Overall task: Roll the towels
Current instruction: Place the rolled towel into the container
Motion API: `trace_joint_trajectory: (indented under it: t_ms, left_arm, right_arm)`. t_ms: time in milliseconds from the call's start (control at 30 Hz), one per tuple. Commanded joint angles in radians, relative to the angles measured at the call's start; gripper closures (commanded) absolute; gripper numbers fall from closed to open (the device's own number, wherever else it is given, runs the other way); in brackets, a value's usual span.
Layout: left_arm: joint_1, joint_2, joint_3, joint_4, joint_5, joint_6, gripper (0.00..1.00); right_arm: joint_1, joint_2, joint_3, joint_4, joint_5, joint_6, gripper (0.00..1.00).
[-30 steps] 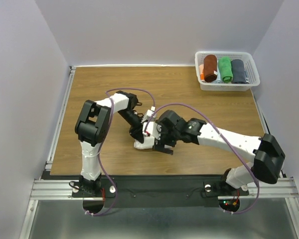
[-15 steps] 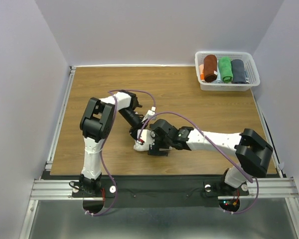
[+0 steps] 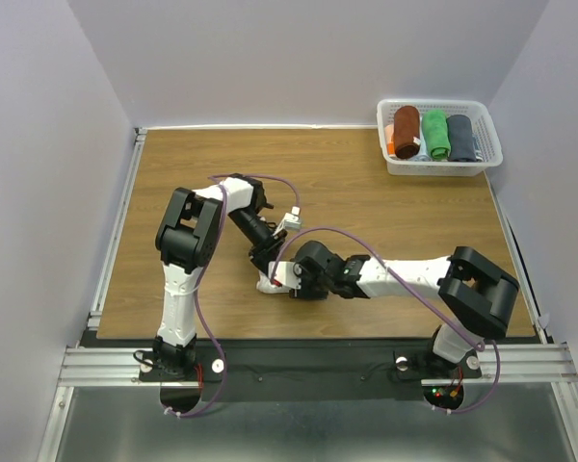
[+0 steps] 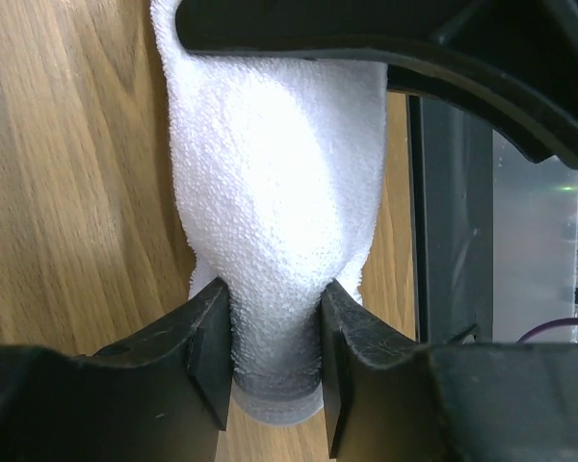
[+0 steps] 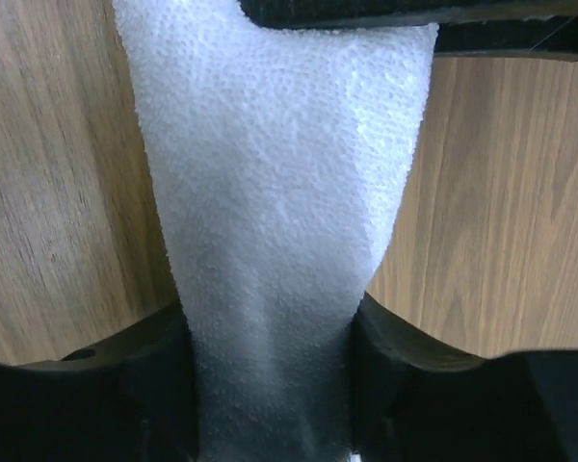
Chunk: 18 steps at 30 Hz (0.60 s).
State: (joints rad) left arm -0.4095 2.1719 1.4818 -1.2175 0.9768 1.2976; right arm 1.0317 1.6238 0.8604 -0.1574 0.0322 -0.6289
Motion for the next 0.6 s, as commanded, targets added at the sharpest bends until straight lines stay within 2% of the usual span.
trace_joint_trajectory:
  t_ms: [0, 33, 67, 133, 167, 200, 433, 567]
  left_arm:
    - [0.023, 0.049, 0.000, 0.102, -0.190, 0.071, 0.62]
    - [0.028, 0.048, 0.003, 0.104, -0.187, 0.071, 0.61]
    - [0.037, 0.042, 0.006, 0.104, -0.179, 0.071, 0.54]
    - [0.050, 0.028, 0.006, 0.113, -0.165, 0.062, 0.40]
    - [0.057, 0.019, 0.006, 0.122, -0.152, 0.057, 0.16]
    - [0.066, 0.008, 0.009, 0.127, -0.145, 0.052, 0.04]
    - [0.220, -0.187, 0.075, 0.154, -0.112, -0.044, 0.01]
    - [0.304, -0.293, 0.143, 0.223, -0.099, -0.170, 0.01]
  right_arm:
    - [0.001, 0.018, -0.052, 0.033, -0.026, 0.000, 0.55]
    - [-0.001, 0.013, -0.058, 0.038, -0.026, 0.001, 0.60]
    - [-0.002, -0.001, -0.073, 0.048, -0.055, 0.014, 0.73]
    - [-0.007, -0.010, -0.083, 0.050, -0.071, 0.032, 0.87]
    - [-0.010, -0.015, -0.086, 0.050, -0.075, 0.059, 0.99]
    - [-0.013, -0.024, -0.089, 0.048, -0.083, 0.075, 0.99]
    - [-0.142, -0.105, -0.041, -0.042, -0.208, 0.241, 0.99]
    - [-0.249, -0.139, 0.049, -0.171, -0.294, 0.368, 0.99]
